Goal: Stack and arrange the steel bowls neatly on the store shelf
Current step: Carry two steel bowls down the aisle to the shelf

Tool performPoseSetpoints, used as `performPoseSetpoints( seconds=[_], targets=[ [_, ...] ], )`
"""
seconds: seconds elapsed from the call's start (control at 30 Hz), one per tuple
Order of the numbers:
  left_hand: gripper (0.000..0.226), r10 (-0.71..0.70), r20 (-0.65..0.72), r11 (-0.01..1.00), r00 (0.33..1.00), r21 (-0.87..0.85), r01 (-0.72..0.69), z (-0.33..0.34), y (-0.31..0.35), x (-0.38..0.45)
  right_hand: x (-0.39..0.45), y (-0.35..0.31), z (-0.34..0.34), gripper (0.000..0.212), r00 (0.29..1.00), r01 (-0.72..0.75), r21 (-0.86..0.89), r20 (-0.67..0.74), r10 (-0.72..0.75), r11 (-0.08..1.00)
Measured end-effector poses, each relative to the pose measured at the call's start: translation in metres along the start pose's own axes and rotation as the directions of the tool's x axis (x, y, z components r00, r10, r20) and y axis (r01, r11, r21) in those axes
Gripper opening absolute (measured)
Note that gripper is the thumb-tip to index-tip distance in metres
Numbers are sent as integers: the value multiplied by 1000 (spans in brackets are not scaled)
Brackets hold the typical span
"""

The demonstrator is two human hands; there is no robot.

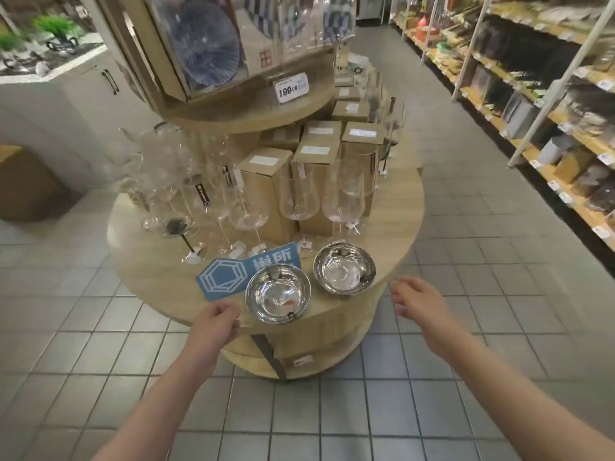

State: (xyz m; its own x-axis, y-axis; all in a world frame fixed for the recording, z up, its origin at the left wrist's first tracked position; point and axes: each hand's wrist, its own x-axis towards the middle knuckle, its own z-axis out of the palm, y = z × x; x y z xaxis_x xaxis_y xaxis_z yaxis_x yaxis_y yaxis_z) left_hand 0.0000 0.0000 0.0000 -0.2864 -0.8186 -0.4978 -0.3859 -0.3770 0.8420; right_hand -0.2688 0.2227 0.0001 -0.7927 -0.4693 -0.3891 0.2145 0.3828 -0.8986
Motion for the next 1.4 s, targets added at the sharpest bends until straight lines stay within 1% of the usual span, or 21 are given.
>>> performPoseSetpoints(
  seconds=[0.07, 0.17, 0.2, 0.27, 0.3, 0.37, 0.43, 0.47, 0.53, 0.6, 0.67, 0.77, 0.9, 1.03, 1.13, 1.23, 1.33, 1.4],
  targets=[
    [10, -7, 1, 999, 1000, 38, 7, 7, -3, 12, 17, -1, 10, 23, 999, -22, -51, -26, 20, 998],
    [28, -64, 107, 996, 992, 74, 56, 20, -12, 23, 46, 0, 25, 51, 998, -28, -67, -60, 24, 997],
    [29, -81, 143, 995, 986, 77, 71, 23, -15, 24, 56, 0, 30, 58, 997, -26, -85, -78, 19, 996],
    [34, -109, 205, 993, 973, 61, 99, 30, -21, 26, 75, -3, 37, 66, 996, -34, -134, -84, 23, 990],
    [41, -112, 218, 994, 970, 45, 104, 33, -26, 30, 84, -3, 41, 67, 997, -37, -144, -74, 27, 989],
    [51, -118, 183, 993, 976, 44, 112, 39, -34, 35, 100, -2, 49, 63, 998, -40, -154, -54, 32, 987],
    [41, -109, 139, 994, 984, 30, 106, 41, -35, 39, 106, -1, 56, 52, 999, -43, -197, -37, 36, 979],
    [35, -109, 135, 994, 985, 11, 108, 41, -35, 41, 107, 0, 58, 44, 999, -46, -216, -27, 41, 975],
    [30, -119, 148, 993, 982, 2, 120, 38, -31, 45, 107, 2, 60, 32, 997, -75, -218, -30, 70, 973],
    [25, -121, 175, 992, 977, -6, 124, 37, -27, 46, 103, 1, 57, 31, 989, -145, -154, -21, 144, 977],
    [21, -115, 198, 993, 973, -5, 118, 36, -21, 45, 96, -1, 51, 31, 979, -201, -61, 31, 203, 978],
    [24, -133, 184, 991, 974, -9, 137, 38, -14, 44, 79, -6, 37, 33, 960, -264, 34, 101, 260, 964],
    [32, -133, 226, 991, 965, 38, 127, 53, -3, 33, 51, -9, -3, 36, 953, -268, 125, 182, 244, 955],
    [31, -112, 303, 989, 946, 124, 77, 90, 13, 12, 29, -11, -64, 44, 962, -261, 278, 159, 224, 925],
    [33, -79, 334, 984, 939, 177, 20, 136, 30, -6, 16, -10, -119, 46, 972, -236, 356, 99, 214, 904],
    [31, -64, 405, 977, 912, 211, -25, 192, 47, -31, 4, -1, -183, 51, 975, -212, 420, 32, 218, 883],
    [25, -26, 455, 967, 890, 236, -92, 257, 61, -56, -6, 12, -247, 46, 973, -187, 494, -26, 229, 849],
    [25, -14, 501, 963, 865, 238, -122, 300, 70, -71, -13, 21, -285, 42, 966, -165, 538, -82, 246, 827]
  ],
)
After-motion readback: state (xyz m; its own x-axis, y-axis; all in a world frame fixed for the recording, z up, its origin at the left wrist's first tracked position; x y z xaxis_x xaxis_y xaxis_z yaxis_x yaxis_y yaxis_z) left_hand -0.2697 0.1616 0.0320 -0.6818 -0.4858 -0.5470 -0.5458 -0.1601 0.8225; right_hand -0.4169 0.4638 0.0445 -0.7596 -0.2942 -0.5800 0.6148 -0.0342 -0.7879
